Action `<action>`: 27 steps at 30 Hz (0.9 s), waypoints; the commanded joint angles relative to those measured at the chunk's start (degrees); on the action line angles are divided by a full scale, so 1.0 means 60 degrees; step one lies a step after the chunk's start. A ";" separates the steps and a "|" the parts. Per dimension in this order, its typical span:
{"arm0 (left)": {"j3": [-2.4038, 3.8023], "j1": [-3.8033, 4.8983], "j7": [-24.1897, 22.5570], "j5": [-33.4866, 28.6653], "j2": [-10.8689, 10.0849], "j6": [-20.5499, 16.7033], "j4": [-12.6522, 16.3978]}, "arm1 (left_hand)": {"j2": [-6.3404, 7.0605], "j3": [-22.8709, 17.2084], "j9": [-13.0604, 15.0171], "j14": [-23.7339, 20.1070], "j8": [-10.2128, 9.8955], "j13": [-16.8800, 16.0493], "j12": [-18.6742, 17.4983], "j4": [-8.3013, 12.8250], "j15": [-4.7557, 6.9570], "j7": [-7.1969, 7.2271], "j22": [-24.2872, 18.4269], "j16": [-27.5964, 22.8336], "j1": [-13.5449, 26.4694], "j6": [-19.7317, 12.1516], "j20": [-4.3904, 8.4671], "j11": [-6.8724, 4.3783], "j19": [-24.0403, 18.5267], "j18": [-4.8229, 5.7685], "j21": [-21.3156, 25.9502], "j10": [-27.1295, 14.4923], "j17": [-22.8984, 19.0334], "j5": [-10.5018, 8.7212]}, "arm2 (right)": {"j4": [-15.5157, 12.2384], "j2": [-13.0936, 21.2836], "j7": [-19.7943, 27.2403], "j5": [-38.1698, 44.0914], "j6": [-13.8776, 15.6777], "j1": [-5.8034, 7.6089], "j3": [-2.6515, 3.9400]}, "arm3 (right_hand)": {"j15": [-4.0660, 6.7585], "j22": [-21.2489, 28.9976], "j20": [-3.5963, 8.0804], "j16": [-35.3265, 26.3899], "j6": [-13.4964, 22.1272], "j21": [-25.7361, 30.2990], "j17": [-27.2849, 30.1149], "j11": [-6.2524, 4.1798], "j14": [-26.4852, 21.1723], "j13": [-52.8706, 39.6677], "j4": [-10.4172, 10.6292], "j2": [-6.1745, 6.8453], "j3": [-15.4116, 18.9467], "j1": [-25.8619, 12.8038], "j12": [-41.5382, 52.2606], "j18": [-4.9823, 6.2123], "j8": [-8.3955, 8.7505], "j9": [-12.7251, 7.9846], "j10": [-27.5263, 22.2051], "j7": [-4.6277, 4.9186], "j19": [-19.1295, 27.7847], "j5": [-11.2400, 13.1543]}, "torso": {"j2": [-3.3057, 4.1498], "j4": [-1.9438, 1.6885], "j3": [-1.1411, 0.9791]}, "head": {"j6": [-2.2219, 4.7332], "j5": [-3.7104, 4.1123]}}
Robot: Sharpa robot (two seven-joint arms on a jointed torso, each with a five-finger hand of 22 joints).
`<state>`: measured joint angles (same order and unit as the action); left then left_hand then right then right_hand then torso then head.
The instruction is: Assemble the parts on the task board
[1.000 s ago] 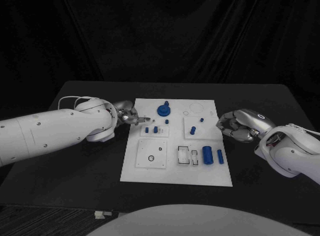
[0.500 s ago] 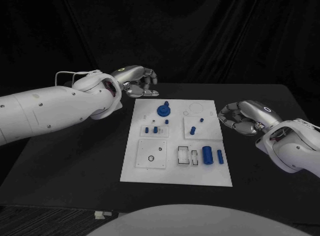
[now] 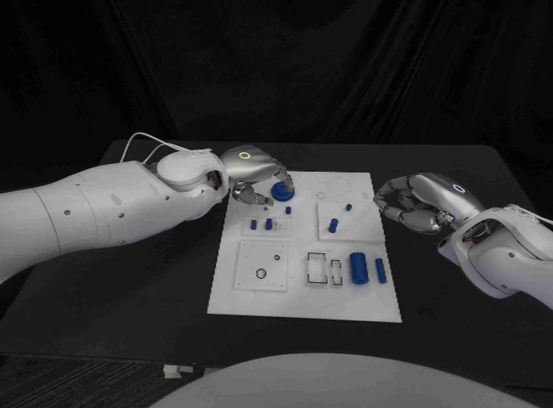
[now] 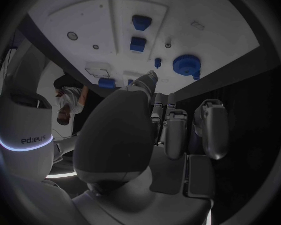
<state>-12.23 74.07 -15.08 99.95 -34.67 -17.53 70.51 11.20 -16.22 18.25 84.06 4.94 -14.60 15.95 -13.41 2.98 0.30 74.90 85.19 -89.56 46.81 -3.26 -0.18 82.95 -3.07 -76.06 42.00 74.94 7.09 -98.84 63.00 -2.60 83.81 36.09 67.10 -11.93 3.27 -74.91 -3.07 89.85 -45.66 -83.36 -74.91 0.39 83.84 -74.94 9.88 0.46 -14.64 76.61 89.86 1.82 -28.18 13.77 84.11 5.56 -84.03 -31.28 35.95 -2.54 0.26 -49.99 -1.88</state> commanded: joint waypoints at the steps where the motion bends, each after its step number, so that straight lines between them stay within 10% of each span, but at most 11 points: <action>1: 0.0011 -0.0107 -0.0382 0.1291 0.0167 0.0244 -0.0119 | 0.0041 0.0001 -0.0145 0.0255 -0.0043 0.0168 -0.0074 0.0074 0.0068 -0.0031 0.1779 -0.0061 0.0189 0.0228 0.0019 0.0058 0.0029 -0.0013 0.0024 0.0211 0.0790 0.0030 | -0.0020 -0.0005 0.0116 0.0022 0.0167 0.0008 0.0004 | -0.0053 -0.2138 -0.0039 0.0004 -0.0071 -0.0023 -0.2481 0.0068 0.1018 -0.2510 -0.0030 0.0020 0.0010 0.0012 0.0024 -0.0018 -0.0028 0.0008 0.0981 0.0012 -0.0479 -0.0062 | 0.0044 -0.0004 0.0020 | -0.0002 -0.0011; 10: 0.0013 -0.0265 -0.0210 0.1427 0.0488 0.0180 -0.0351 | 0.0024 -0.0100 -0.0413 0.0203 -0.0026 0.0355 -0.0104 0.0168 0.0103 0.0030 0.1759 -0.0114 0.0423 0.0584 0.0057 0.0026 -0.0012 -0.0038 0.0207 0.0716 0.0678 -0.0270 | 0.0030 -0.0062 0.0106 0.0022 0.0091 -0.0025 0.0003 | -0.0053 -0.2139 -0.0038 0.0001 -0.0069 -0.0024 -0.2476 0.0069 0.1016 -0.2510 -0.0024 0.0022 0.0012 0.0003 0.0024 -0.0018 -0.0025 0.0007 0.0981 0.0013 -0.0480 -0.0065 | -0.0008 -0.0018 -0.0001 | -0.0002 -0.0001; 27: 0.0014 -0.0438 0.0015 0.1449 0.0922 -0.0151 -0.0753 | -0.0052 -0.0463 -0.0647 0.0129 -0.0064 0.0403 -0.0151 0.0366 -0.0056 0.0187 0.1721 -0.0140 0.0517 0.0730 -0.0058 0.0266 -0.0100 -0.0074 0.0463 0.1060 0.0588 0.0121 | 0.0083 -0.0055 0.0026 0.0021 -0.0048 -0.0113 0.0003 | -0.0053 -0.2134 -0.0038 -0.0005 -0.0066 -0.0010 -0.2465 0.0068 0.1014 -0.2510 -0.0020 0.0024 0.0012 -0.0004 0.0024 -0.0014 -0.0021 0.0004 0.0981 0.0011 -0.0474 -0.0072 | 0.0008 -0.0002 -0.0001 | -0.0002 -0.0003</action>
<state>-12.21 71.56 -15.46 108.22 -29.35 -17.12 66.08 10.84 -18.69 14.42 84.06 4.71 -12.15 15.24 -11.13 3.15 1.34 74.90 84.64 -86.94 50.89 -3.48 1.54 82.74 -3.07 -73.56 48.00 74.93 7.61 -98.34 62.61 -2.27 83.78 35.94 66.55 -11.94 3.27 -74.94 -3.07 89.85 -45.66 -83.36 -74.90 0.39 83.84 -74.92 9.88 0.46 -14.64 76.61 89.85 1.82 -28.18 13.76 84.11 5.56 -84.03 -31.47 36.01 -2.54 0.29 -49.99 -1.93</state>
